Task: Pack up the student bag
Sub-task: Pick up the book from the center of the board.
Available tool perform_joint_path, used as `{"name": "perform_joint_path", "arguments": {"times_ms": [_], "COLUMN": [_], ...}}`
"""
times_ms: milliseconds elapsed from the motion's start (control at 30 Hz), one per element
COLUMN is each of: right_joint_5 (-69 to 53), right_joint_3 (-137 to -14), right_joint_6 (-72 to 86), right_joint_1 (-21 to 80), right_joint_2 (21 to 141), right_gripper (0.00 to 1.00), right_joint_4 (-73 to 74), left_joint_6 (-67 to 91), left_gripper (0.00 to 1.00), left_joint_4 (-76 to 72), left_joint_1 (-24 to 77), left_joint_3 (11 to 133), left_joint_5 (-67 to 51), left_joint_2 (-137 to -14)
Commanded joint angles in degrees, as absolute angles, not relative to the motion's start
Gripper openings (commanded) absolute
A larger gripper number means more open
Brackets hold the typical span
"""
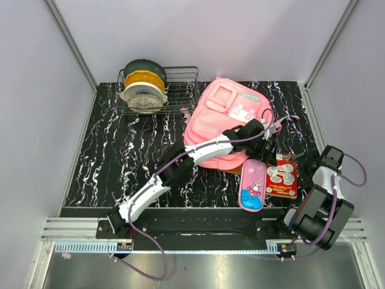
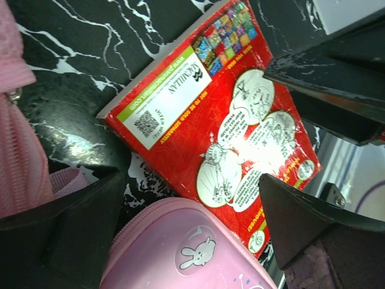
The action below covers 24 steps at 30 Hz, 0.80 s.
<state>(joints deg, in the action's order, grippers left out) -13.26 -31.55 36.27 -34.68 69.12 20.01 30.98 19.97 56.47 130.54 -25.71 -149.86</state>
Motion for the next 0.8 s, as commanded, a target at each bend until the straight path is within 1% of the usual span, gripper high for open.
{"name": "perform_joint_path", "arguments": {"times_ms": [0, 100, 167, 400, 600, 767], "right_joint_5": [-16.26, -16.96, -17.31, -20.21, -24.25, -30.4], "right_joint_3": [-32.08, -31.91, -31.82, -29.45, -29.53, -30.41], "right_joint_6": [35.86, 35.6, 35.6, 36.3, 34.28, 31.73], "right_joint_1": [-34.36, -34.37, -34.36, -34.28, -34.36, -34.36], "right_joint_2": [67.06, 66.97, 66.71, 66.88, 70.13, 73.56], "right_gripper": [0.9, 0.9, 0.9, 0.89, 0.9, 0.85], "right_joint_4": [22.24, 22.15, 22.06, 18.64, 17.14, 15.91], "left_joint_6": [27.51, 28.73, 29.7, 32.78, 35.33, 36.56], "left_gripper": [0.99, 0.99, 0.99, 0.99, 0.99, 0.99], "left_joint_4": [27.42, 27.16, 26.02, 21.63, 17.49, 14.95], "left_joint_1": [55.28, 55.2, 55.37, 55.55, 55.72, 55.81], "left_joint_3": [131.04, 133.24, 134.91, 135.0, 136.75, 136.76], "left_joint_5": [-13.27, -15.9, -19.68, -29.07, -35.24, -36.65], "left_joint_2": [-147.83, -149.41, -151.17, -154.59, -157.23, -157.24]}}
